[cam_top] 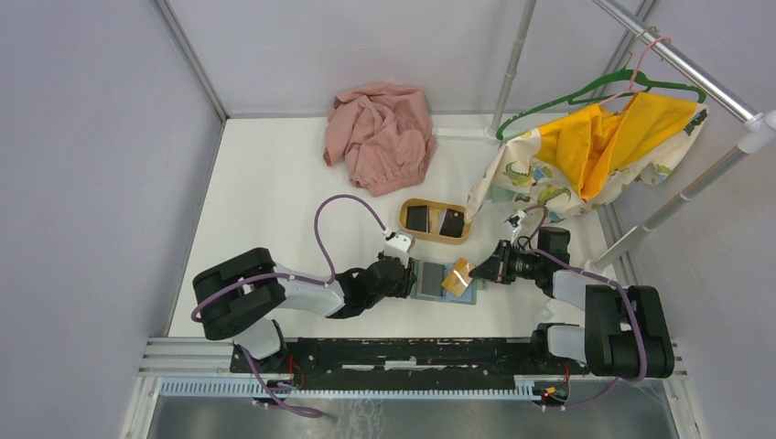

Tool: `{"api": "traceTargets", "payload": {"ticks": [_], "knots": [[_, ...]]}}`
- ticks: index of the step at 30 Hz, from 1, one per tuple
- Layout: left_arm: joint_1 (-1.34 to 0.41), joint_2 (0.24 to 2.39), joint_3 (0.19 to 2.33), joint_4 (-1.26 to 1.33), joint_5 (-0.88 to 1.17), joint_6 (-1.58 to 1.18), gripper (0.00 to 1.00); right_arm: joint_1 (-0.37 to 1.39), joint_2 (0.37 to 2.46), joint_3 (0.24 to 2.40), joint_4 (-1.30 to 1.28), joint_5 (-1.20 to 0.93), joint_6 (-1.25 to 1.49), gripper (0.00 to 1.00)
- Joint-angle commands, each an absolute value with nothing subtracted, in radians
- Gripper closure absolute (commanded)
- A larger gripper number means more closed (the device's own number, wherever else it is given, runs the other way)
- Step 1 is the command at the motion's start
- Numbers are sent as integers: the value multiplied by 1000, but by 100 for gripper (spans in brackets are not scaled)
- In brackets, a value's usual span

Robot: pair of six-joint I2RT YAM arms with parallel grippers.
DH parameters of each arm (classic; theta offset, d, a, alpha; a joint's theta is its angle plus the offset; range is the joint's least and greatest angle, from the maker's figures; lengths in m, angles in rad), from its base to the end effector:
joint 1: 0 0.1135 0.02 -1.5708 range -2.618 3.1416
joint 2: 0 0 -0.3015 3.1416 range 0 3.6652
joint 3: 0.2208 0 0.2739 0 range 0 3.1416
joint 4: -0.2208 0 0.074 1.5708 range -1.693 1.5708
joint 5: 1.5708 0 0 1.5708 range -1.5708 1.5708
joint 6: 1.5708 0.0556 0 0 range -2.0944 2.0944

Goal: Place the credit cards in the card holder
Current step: Insert the credit card into the card holder.

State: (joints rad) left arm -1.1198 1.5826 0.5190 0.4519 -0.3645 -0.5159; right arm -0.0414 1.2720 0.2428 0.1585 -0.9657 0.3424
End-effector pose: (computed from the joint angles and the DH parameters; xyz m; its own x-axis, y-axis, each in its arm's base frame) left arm 0.1525 -0.2694 0.1382 -0.5698 0.1191 -0.8131 0.4973 0.8377 -0.2258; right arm 0.1902 0.0379 0.1228 -0.8896 0.2280 -0.3957 -0.2200 0.5454 0.8088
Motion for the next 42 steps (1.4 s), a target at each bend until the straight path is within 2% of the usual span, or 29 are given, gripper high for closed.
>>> {"api": "traceTargets", "payload": {"ticks": [1, 11, 20, 28, 42], "knots": [[-1129, 1592, 556, 477, -373, -537, 59, -47, 1256, 270, 166, -930, 329, 100], [-1133, 1554, 550, 466, -381, -535, 59, -46, 1259, 266, 176, -917, 335, 100], [-1137, 1466, 524, 453, -382, -541, 54, -44, 1267, 259, 199, -923, 353, 100], [-1144, 1544, 564, 462, -345, -534, 49, -35, 1284, 259, 209, -932, 363, 100], [-1143, 1605, 603, 405, -381, -546, 57, -5, 1308, 265, 214, -952, 379, 100]]}}
